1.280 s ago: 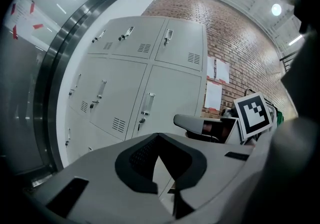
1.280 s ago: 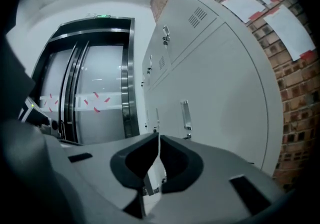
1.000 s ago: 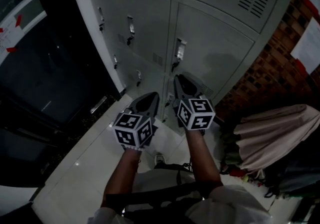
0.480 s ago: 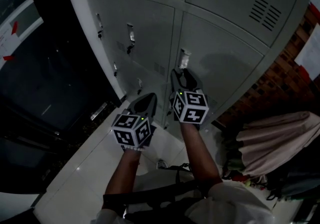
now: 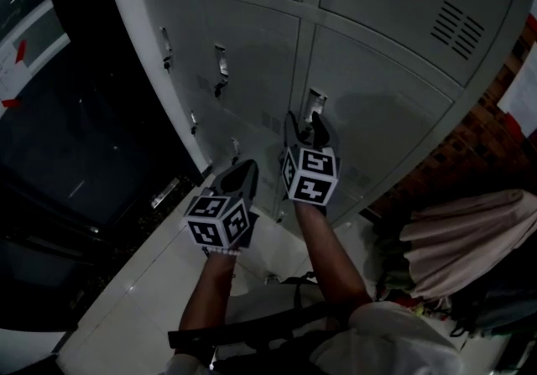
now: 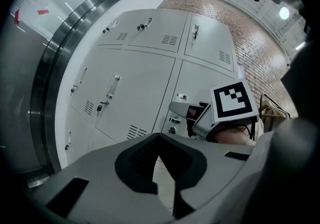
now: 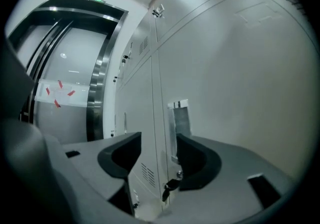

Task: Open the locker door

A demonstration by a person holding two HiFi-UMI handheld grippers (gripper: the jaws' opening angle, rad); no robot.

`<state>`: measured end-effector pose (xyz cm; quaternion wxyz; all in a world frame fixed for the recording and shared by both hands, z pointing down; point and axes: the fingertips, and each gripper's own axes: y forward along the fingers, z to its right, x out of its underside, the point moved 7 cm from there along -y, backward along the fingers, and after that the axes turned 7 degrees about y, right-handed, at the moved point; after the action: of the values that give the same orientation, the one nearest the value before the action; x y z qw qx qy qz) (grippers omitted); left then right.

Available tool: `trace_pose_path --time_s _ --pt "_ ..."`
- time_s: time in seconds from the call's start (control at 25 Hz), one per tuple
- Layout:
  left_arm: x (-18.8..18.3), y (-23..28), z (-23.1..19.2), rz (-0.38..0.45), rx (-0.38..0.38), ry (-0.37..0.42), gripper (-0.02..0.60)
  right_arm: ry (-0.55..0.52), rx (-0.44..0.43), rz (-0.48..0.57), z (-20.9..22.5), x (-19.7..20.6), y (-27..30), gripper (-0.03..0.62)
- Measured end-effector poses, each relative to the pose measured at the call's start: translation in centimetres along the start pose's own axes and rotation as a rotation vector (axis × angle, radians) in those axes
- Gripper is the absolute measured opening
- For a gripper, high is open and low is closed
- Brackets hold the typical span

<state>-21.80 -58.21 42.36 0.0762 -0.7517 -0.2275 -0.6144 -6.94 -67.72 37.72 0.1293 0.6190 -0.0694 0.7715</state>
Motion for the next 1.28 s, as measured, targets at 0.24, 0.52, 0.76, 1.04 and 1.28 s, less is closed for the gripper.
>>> trace_pose_path --time_s 0.24,0.52,0.76,1.04,1.28 --pt "0.5 -0.2 -0.9 0.007 -0.008 -0.024 -0.002 -0.014 0.028 -0.002 -0.6 0.4 0.9 0.262" --pt "0.6 -0.3 -1.5 0.014 -0.007 -0.041 -0.002 -0.036 0.060 -0.001 -0.7 0.6 1.4 0.281" --pt "0.8 -0.2 -1.8 0.010 -0.007 -0.046 -0.002 -0.016 0.039 -0.025 -0.5 0.7 2.3 0.281" --pt "1.1 -1.3 -2.2 0.013 -0.031 -0.062 -0.002 -0.027 0.003 -0.032 -1.2 0.7 1.4 0.281" --pt "1.9 -3.3 -1.1 0.009 -0.039 -0.072 -0.002 -0.032 -0.060 -0.045 -2.9 1.0 -1.3 0.270"
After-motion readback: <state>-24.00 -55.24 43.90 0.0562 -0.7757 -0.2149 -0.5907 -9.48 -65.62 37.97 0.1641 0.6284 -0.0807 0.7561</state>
